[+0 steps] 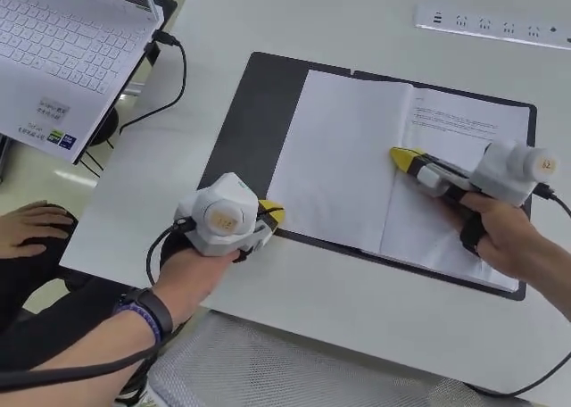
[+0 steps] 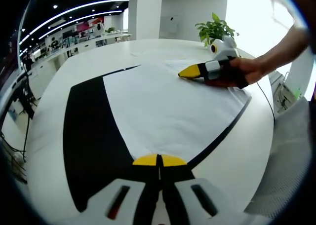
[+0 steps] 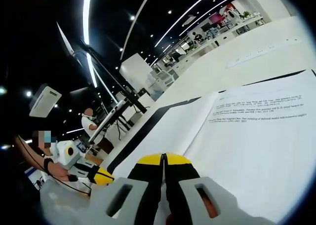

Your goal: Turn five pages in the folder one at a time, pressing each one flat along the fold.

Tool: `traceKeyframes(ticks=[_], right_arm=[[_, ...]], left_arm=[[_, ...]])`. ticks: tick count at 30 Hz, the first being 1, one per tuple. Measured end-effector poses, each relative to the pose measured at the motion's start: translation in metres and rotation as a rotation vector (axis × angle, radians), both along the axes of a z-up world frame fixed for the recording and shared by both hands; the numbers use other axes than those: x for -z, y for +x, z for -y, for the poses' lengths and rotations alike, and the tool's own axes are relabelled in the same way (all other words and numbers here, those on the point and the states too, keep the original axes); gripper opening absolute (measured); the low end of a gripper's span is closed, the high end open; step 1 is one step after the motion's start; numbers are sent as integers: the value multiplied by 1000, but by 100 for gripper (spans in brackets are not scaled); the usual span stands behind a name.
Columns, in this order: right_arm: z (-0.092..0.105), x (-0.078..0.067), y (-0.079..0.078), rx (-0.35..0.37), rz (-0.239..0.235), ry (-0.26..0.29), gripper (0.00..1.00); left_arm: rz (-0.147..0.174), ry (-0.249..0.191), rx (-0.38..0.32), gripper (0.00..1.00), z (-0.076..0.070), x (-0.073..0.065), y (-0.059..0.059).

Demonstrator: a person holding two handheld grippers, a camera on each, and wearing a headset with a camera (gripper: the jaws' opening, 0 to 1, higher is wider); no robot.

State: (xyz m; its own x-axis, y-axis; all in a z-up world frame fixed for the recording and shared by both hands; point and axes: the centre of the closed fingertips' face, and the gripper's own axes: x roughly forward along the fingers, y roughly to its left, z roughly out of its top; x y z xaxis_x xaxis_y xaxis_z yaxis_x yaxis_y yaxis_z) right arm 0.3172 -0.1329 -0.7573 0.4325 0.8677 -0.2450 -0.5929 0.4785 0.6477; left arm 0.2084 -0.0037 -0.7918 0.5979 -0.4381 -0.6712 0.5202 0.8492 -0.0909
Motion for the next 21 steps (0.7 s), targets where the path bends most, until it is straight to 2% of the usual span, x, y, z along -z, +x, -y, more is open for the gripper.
traceKeyframes(ticks=[21], right_arm=[[-6, 3, -69, -130, -2, -36, 0]], left_arm=[[1, -2, -4, 0, 2, -2, -1]])
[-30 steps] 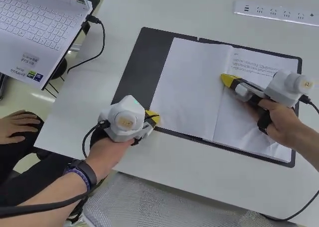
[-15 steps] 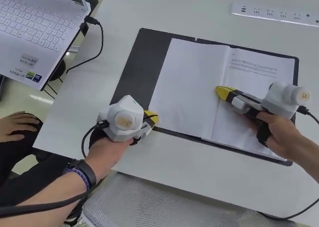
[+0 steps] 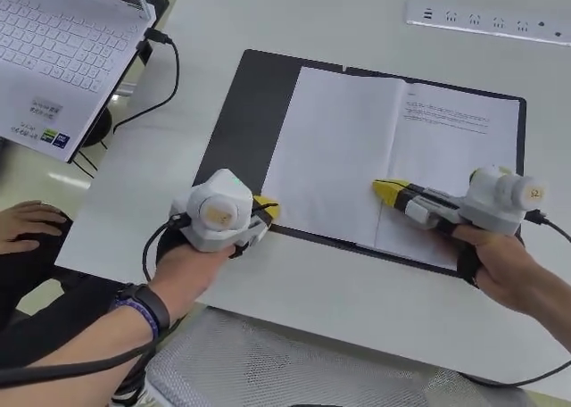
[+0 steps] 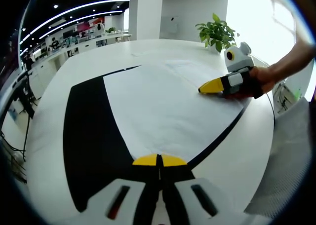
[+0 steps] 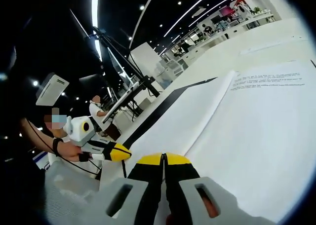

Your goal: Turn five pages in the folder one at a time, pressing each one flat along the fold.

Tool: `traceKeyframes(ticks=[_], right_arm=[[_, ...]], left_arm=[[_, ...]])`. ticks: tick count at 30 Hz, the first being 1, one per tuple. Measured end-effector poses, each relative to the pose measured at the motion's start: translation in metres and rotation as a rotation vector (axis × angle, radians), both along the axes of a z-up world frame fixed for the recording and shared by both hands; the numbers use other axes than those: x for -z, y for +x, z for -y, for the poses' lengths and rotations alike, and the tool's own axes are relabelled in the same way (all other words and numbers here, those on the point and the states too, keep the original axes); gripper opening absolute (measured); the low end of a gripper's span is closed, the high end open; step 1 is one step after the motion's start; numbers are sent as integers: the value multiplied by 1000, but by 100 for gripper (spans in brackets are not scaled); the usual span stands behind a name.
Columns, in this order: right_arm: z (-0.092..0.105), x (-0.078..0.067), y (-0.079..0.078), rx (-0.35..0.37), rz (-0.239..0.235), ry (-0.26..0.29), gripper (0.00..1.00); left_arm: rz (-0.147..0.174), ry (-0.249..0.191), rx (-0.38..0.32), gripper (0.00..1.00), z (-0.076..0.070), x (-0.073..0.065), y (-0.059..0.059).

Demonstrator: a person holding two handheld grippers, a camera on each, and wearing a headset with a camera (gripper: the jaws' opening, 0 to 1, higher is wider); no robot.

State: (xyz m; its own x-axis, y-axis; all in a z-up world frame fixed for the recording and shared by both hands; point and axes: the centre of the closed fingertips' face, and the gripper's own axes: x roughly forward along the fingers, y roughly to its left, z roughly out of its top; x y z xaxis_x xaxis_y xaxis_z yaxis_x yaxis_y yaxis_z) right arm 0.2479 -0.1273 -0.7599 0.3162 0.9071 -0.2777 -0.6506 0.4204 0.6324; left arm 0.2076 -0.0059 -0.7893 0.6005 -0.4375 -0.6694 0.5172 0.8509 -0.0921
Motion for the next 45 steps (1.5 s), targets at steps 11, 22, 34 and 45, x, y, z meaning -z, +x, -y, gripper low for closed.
traceKeyframes(ticks=[11, 22, 34, 45], right_arm=[[-2, 4, -42, -33, -37, 14, 0], [-3, 6, -64, -73, -59, 14, 0], [-4, 5, -70, -98, -70, 6, 0], [1, 11, -67, -100, -80, -9, 0]], left_arm=[[1, -1, 2, 0, -1, 1, 1], [3, -6, -3, 0, -2, 1, 1], [4, -5, -3, 0, -2, 1, 1], [-4, -6, 0, 0, -1, 1, 1]])
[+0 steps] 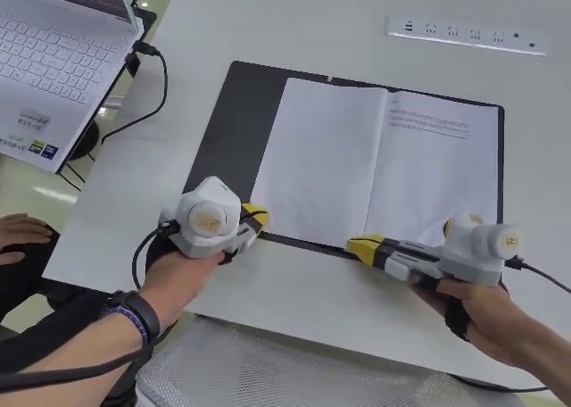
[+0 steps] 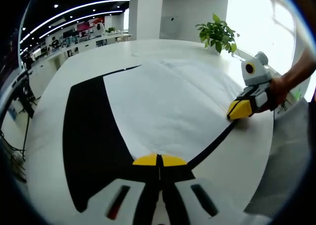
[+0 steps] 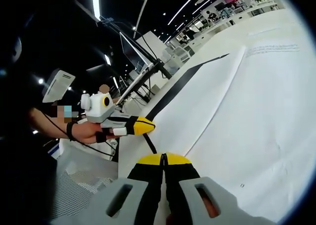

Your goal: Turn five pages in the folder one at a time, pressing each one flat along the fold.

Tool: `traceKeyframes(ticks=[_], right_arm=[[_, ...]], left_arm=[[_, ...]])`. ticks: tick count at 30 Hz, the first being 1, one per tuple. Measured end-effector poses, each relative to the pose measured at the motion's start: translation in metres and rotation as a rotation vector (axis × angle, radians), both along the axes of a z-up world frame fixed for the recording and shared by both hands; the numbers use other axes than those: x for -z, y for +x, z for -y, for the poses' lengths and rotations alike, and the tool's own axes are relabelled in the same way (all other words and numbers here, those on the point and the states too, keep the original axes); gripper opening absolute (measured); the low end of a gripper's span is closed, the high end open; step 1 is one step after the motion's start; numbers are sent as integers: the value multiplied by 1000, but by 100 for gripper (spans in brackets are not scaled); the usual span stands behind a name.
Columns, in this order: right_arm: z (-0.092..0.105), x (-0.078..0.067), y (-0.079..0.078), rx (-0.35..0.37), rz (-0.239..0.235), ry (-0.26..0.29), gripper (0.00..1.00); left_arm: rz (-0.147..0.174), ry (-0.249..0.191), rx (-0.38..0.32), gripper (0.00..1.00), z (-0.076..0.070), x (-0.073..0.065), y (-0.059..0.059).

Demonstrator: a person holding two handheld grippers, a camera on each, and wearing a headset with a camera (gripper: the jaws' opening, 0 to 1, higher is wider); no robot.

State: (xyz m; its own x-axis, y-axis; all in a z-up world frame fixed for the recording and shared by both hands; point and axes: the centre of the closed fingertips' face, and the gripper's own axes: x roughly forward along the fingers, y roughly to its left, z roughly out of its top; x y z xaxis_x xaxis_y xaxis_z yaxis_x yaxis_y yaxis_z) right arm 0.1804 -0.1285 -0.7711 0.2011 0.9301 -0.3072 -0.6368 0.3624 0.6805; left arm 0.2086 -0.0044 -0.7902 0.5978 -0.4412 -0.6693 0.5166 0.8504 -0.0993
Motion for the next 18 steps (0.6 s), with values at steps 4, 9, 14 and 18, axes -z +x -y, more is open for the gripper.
traceKeyframes(ticks=[4, 9, 14, 18], right_arm=[[2, 2, 1, 9, -10, -8, 0], [6, -1, 2, 28, -23, -14, 5], [9, -9, 6, 55, -13, -20, 10], [13, -14, 11, 77, 3, -27, 12]], left_arm=[[-14, -8, -4, 0, 0, 0, 0], [-68, -71, -25, 7, 6, -2, -3], [-68, -62, 1, 14, 13, -5, -6], [-55, -48, 24, 17, 14, -11, -6]])
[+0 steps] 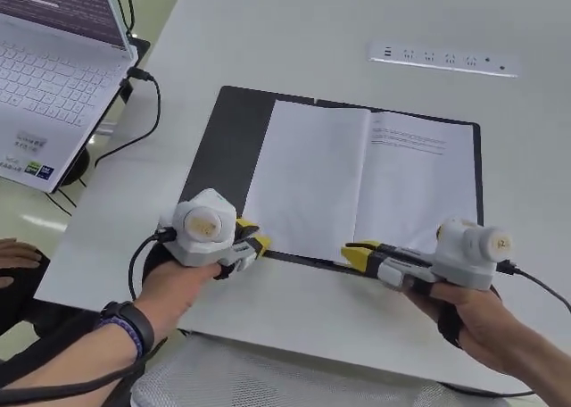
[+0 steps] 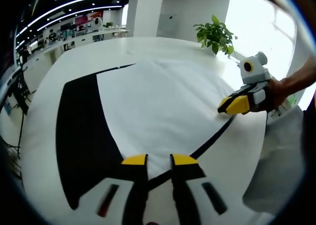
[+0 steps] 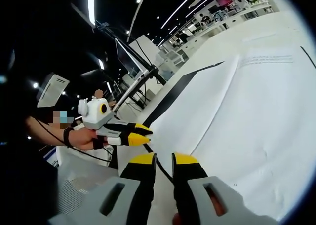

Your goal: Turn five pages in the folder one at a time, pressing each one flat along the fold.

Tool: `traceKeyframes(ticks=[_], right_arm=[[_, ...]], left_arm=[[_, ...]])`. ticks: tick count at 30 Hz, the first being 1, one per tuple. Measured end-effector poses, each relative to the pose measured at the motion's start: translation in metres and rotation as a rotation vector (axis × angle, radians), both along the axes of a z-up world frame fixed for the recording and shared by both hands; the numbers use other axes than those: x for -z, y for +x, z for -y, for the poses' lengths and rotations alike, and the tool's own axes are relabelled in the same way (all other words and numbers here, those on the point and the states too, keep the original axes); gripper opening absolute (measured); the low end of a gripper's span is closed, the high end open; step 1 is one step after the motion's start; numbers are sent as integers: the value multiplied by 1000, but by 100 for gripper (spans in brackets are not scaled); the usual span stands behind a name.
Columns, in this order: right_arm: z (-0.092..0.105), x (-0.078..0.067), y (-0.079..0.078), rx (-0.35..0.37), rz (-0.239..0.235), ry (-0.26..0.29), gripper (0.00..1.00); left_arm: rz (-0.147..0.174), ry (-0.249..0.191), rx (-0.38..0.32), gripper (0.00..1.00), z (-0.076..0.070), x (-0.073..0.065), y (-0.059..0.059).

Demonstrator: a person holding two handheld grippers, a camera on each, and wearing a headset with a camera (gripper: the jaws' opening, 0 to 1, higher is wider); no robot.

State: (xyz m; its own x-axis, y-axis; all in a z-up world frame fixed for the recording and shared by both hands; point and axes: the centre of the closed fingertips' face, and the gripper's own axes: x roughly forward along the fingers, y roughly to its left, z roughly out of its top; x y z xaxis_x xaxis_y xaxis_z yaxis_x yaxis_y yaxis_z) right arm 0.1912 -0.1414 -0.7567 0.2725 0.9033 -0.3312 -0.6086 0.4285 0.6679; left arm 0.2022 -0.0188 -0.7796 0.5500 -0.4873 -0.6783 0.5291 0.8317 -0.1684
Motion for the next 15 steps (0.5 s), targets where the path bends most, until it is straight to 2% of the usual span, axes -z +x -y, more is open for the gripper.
traceKeyframes(ticks=[5, 6, 7, 12, 15], right_arm=[[10, -3, 6, 18, 33, -45, 19], [15, 1, 6, 7, 56, -93, 20], [18, 1, 7, 3, 73, -115, 22], [29, -7, 8, 25, 91, -129, 32], [41, -16, 12, 65, 104, -138, 39]], left_arm=[[12, -3, 11, 22, 2, -11, 1], [20, 0, 18, 23, 2, -14, 2], [26, -3, 19, 23, 2, -17, 3], [47, 3, 39, 29, 0, -28, 6], [61, 4, 47, 32, -2, -38, 8]])
